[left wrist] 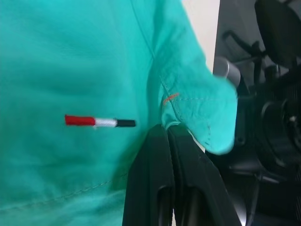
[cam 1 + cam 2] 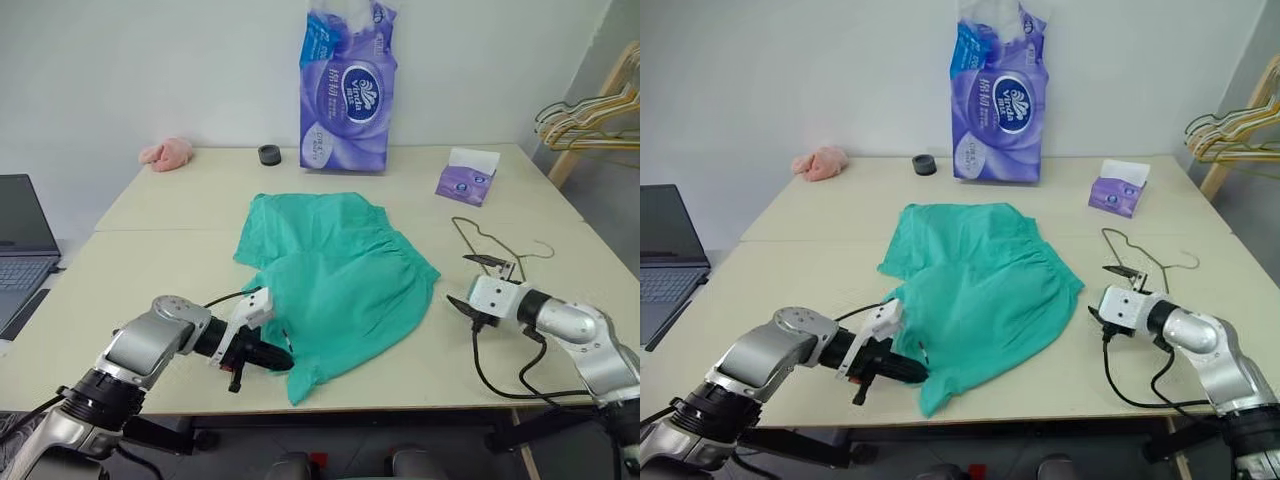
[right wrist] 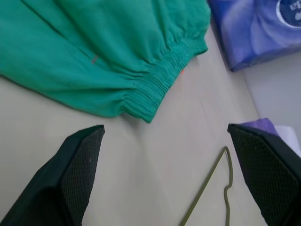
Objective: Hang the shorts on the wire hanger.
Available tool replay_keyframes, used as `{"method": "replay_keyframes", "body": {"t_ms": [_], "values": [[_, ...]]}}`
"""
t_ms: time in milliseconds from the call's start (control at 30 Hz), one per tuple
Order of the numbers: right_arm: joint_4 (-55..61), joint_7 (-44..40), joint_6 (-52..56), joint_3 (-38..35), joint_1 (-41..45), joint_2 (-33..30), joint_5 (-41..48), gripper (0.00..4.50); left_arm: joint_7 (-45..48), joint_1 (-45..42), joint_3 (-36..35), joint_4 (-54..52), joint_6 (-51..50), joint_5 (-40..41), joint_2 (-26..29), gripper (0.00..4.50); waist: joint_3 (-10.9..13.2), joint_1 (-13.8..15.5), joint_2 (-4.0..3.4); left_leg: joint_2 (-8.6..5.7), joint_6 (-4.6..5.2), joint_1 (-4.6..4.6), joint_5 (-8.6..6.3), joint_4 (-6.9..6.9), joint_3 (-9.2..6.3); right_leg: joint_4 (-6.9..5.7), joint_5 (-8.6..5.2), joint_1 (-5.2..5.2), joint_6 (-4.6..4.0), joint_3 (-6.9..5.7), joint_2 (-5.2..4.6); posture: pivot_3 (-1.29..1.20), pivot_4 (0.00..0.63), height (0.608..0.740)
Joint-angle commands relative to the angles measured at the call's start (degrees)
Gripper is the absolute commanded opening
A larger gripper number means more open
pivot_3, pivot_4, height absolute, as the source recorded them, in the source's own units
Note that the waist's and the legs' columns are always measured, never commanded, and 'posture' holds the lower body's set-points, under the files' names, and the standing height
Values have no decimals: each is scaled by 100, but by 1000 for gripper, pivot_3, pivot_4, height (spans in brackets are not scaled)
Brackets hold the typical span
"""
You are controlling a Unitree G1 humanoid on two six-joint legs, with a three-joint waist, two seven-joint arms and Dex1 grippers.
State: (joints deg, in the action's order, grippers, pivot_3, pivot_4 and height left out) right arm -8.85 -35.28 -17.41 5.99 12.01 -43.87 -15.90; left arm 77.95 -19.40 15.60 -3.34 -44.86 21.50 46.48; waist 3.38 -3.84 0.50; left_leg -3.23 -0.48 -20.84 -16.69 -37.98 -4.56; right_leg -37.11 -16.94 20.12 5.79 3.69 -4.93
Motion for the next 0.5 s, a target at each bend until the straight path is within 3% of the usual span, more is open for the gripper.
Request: {"method": "replay_keyframes", "body": {"t_ms": [33, 267, 500], "values": [[-639, 616, -826, 436, 536, -61, -893, 4500, -137, -329, -392, 39, -215, 317, -102, 18, 0, 9, 0, -1, 0, -2, 0, 0, 1, 0, 0, 2, 0, 1, 0, -79, 24, 740], [-2144, 1707, -1773, 1132, 1506, -88, -2034, 4500, -152, -770, -630, 492, -288, 443, -57, 18, 0, -82, 0, -3, -4, 0, 3, 0, 3, -6, -1, 7, -3, 4, 1, -75, 22, 740], [-2855, 2749, -2334, 1765, 2006, 259, -2819, 4500, -95, -1046, -666, 864, -174, 399, -1, 18, -9, -178, 11, -4, -28, 1, 16, -1, 2, -9, -1, 6, -4, 6, 2, -78, 13, 740]]}}
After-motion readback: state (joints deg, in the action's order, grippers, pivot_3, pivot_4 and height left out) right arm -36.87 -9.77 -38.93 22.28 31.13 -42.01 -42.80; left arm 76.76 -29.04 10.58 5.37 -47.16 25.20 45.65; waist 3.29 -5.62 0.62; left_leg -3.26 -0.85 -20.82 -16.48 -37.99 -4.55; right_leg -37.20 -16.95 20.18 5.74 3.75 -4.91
